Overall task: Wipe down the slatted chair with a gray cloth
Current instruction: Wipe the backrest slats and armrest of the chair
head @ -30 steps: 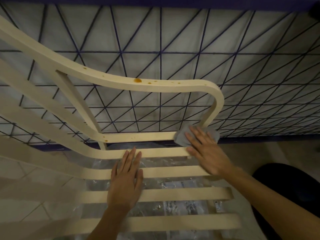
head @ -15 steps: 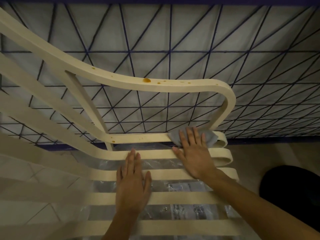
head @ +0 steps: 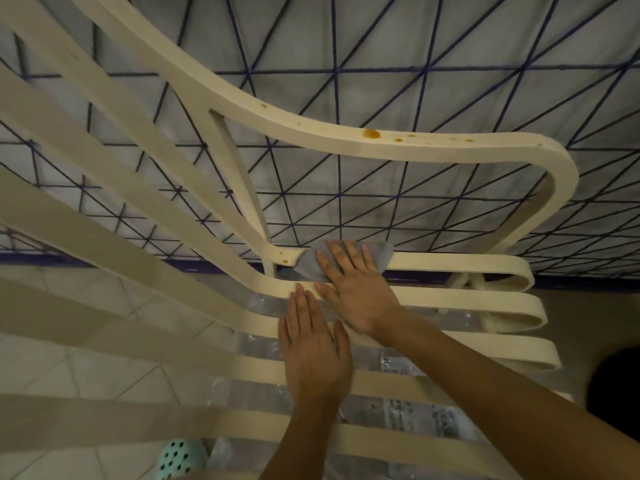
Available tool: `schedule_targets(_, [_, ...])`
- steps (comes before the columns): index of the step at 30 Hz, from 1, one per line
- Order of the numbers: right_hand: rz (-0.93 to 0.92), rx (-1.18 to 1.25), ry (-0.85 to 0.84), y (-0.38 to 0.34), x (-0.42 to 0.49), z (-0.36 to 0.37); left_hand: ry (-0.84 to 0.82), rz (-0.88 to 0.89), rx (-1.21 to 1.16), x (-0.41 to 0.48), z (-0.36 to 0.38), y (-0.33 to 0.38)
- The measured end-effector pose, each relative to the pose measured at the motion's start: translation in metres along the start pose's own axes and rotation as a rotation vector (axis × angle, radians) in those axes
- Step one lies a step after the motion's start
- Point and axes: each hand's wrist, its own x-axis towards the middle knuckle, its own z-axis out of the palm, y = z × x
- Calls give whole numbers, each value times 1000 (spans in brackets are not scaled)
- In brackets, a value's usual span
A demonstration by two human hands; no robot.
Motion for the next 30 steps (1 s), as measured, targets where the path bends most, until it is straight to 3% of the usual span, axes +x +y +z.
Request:
schedule_targets(6, [-59, 4, 12, 24, -21, -9, -17, 24, -11, -2, -2, -2])
schedule_targets(11, [149, -25, 30, 44, -50, -8, -12, 20, 9, 0, -4, 1])
schedule_targets(15, [239, 93, 34, 20, -38, -7, -15, 18, -7, -1, -5, 2])
schedule_targets(23, [116, 284, -135, -48, 27, -5, -120, 35, 3, 2, -13, 4])
schedule_targets(30, [153, 617, -206, -89, 77, -3, -236, 70, 141, 0, -14, -2])
